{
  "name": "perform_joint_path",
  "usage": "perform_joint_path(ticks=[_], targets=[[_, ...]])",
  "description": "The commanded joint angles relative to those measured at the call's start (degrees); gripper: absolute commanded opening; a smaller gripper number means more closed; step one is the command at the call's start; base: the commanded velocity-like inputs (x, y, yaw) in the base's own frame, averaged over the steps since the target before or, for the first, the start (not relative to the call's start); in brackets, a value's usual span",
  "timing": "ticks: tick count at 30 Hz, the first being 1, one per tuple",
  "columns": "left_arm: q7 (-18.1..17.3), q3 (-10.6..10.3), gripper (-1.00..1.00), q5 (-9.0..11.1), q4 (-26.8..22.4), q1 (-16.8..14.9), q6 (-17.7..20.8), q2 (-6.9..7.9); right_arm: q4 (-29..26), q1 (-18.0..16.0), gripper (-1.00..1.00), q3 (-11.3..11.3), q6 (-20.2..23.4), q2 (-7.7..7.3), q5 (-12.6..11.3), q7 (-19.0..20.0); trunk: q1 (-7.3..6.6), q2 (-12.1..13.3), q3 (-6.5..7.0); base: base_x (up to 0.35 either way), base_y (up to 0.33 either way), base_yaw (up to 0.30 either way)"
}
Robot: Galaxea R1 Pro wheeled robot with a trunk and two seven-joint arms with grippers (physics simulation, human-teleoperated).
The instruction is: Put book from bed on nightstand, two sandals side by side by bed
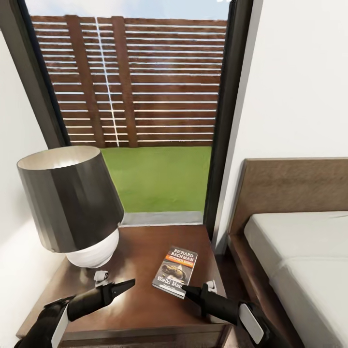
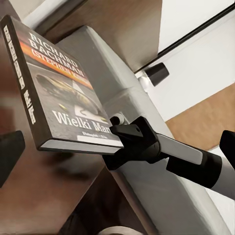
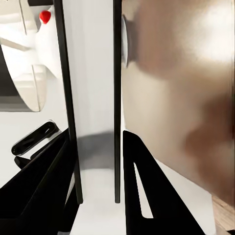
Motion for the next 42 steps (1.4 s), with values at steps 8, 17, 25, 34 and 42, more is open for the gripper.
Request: perform_joint_path(ticks=[8, 17, 25, 34, 42], targets=[[-0.14, 0.02, 1.00, 0.04, 0.05, -0.02, 0.60, 0.00, -0.01, -0.03, -1.00, -0.04, 0.30, 0.01, -0.21, 0.03, 0.19, -0.13, -1.83, 0.000, 0.000, 0.000], [-0.12, 0.02, 1.00, 0.04, 0.09, -0.02, 0.60, 0.02, -0.01, -0.03, -1.00, -0.04, 0.30, 0.01, -0.21, 0.03, 0.19, -0.13, -1.83, 0.001, 0.000, 0.000], [-0.11, 0.02, 1.00, 0.04, 0.17, -0.02, 0.60, 0.00, -0.01, -0.03, -1.00, -0.04, 0.30, 0.01, -0.21, 0.03, 0.19, -0.13, -1.83, 0.104, 0.000, 0.000], [-0.05, 0.02, 1.00, 0.04, 0.18, -0.02, 0.60, 0.00, -0.01, -0.03, -1.00, -0.04, 0.30, 0.01, -0.21, 0.03, 0.19, -0.13, -1.83, 0.035, 0.045, 0.000], [-0.02, 0.02, 1.00, 0.11, 0.22, -0.02, 0.60, 0.00, -0.01, -0.02, -1.00, -0.04, 0.30, 0.01, -0.19, 0.03, 0.19, -0.13, -1.83, 0.005, 0.006, 0.000]])
